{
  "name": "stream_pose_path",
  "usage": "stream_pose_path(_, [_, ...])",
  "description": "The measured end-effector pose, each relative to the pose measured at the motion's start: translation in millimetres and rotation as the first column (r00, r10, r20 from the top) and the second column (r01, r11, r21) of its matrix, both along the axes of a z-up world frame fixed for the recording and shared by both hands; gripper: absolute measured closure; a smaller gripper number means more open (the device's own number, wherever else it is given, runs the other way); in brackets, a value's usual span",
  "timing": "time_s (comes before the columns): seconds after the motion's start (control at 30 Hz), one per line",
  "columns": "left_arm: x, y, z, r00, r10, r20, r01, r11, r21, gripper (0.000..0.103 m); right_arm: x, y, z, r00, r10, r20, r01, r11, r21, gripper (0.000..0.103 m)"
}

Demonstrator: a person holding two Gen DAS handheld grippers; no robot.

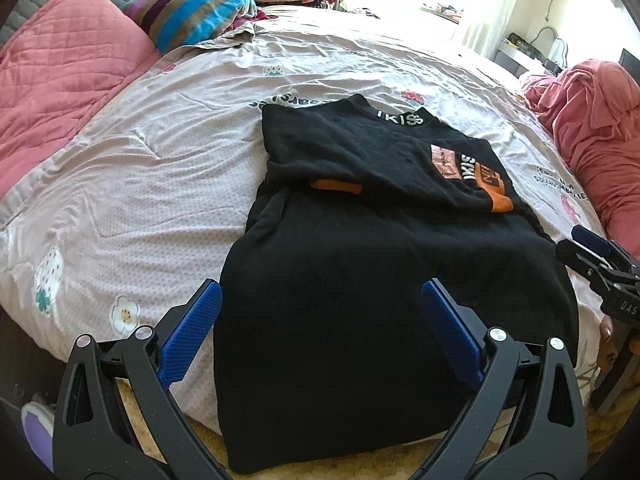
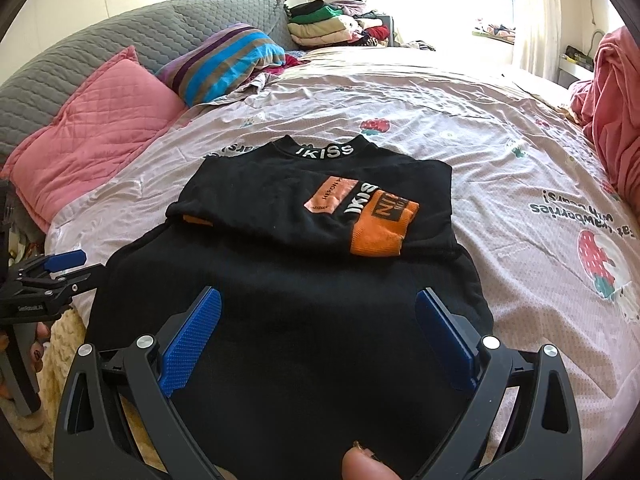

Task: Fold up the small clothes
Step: 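Move both open tools back along the shirt toward its hem, then close both tools on the black hem of the sweatshirt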

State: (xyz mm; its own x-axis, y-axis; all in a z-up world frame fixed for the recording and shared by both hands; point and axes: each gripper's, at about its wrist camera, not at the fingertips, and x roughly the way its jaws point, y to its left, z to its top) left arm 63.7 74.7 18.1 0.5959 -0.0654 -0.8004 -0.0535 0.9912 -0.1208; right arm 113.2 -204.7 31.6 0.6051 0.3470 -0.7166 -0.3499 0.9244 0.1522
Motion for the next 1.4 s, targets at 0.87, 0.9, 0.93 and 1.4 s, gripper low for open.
stream_pose_path(0.87, [-49, 24, -29, 0.995, 0.079, -0.068, -0.079, 0.997, -0.003, 0.010, -29, -32, -13, 1.000, 0.003, -0.024, -0.002, 1.000, 0.016, 0.006])
stream_pose_path(0.9, [-52, 25, -29, 0.994, 0.080, -0.069, -0.081, 0.997, -0.008, 0.010, -29, -33, -13, 1.000, 0.003, -0.024, -0.003, 1.000, 0.015, 0.006])
stream_pose_path(0.93, [-53, 25, -30, 0.994, 0.081, -0.068, -0.082, 0.997, -0.010, 0.010, -30, -34, -14, 1.000, 0.004, -0.024, -0.004, 1.000, 0.015, 0.006])
stream_pose_path(1.4, [-74, 43, -48, 0.989, 0.114, -0.098, -0.123, 0.988, -0.094, 0.023, -44, -49, -25, 0.999, 0.002, -0.051, -0.002, 1.000, -0.004, 0.006])
